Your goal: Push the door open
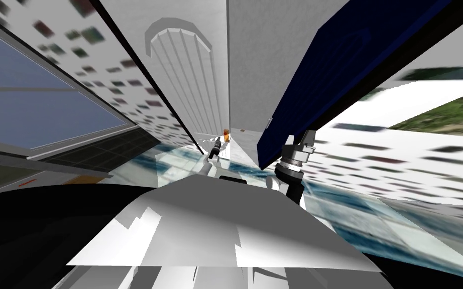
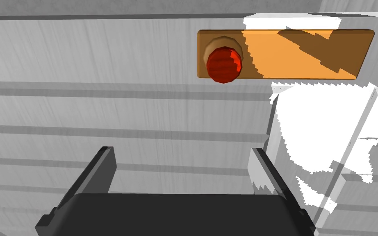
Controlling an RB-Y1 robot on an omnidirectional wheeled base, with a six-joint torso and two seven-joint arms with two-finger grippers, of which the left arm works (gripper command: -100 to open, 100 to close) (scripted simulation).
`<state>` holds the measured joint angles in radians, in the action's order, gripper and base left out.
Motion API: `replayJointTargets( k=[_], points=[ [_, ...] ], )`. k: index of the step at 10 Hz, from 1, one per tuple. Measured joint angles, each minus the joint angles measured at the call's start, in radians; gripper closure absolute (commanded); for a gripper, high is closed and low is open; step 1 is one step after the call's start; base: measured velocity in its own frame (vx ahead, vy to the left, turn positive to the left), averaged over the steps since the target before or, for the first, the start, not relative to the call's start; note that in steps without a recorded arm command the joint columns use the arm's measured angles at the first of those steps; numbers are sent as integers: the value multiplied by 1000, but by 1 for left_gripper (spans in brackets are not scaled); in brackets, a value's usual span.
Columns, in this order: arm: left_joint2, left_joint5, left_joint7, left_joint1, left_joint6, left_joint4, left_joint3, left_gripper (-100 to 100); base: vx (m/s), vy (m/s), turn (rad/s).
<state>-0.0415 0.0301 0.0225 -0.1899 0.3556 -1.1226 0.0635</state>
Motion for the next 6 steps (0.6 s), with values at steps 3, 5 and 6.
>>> replayJointTargets(
  k=[3, 5, 6],
  points=[
    [10, 2, 5, -28, 0, 54, 5, -100, -9, 96, -125],
    [22, 4, 11, -55, 2, 103, 9, -100, -39, 142, -149],
    [29, 5, 14, -68, 1, 127, 11, -100, -15, 137, -119]
  ],
)
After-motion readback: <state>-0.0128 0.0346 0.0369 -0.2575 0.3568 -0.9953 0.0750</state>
